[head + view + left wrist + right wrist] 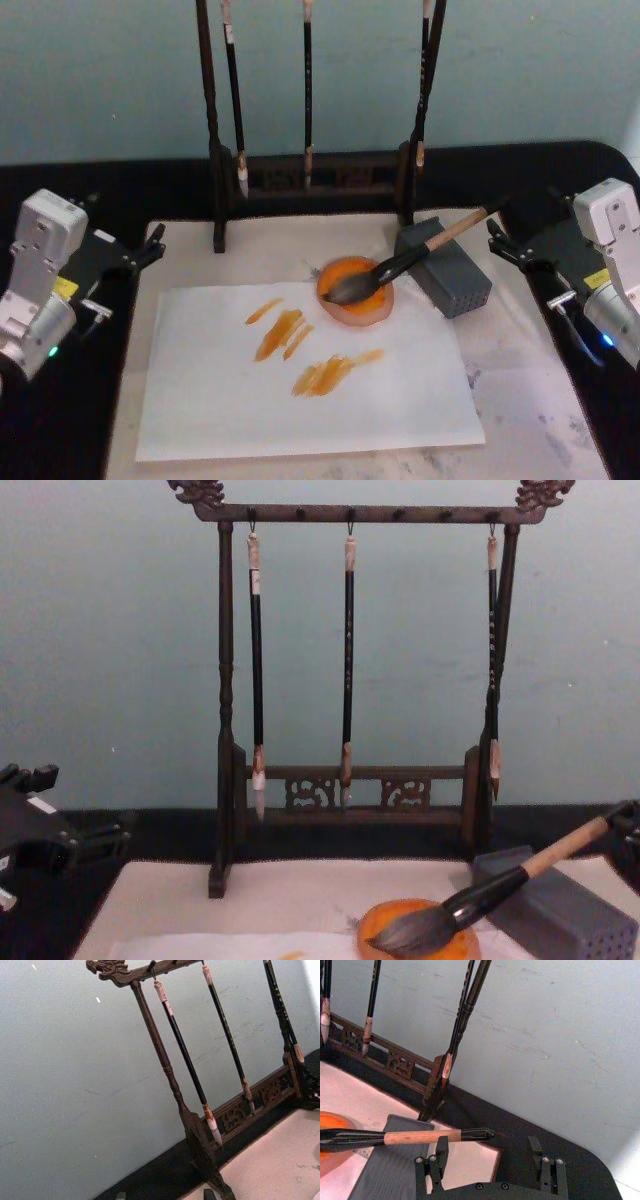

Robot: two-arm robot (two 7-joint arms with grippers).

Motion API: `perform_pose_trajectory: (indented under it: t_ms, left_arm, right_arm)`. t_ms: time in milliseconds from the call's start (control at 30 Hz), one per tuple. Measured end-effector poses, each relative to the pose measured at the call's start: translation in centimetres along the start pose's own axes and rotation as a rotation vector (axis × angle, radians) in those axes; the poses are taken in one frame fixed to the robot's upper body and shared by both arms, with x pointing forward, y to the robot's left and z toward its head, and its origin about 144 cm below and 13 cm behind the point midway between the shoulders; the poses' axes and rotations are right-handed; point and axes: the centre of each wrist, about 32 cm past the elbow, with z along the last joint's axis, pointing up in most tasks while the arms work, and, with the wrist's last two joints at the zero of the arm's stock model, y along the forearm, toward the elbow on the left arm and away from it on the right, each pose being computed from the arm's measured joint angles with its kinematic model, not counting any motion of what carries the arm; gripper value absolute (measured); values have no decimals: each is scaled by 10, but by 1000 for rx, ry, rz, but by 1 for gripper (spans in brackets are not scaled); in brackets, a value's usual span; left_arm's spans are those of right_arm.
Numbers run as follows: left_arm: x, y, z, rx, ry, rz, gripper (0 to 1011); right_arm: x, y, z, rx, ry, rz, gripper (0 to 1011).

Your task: Pick up the brush from the inkstone, write on the paper, then place the brush back to its original position.

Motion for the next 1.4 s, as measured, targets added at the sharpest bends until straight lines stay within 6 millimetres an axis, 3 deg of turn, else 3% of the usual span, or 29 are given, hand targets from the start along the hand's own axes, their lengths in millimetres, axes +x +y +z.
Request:
perform_pose_trajectory:
  t_ms: [1400]
  left_arm:
    - [0, 0, 0, 0, 0, 0, 1001]
  right_arm:
    - [0, 0, 0, 0, 0, 0, 1000]
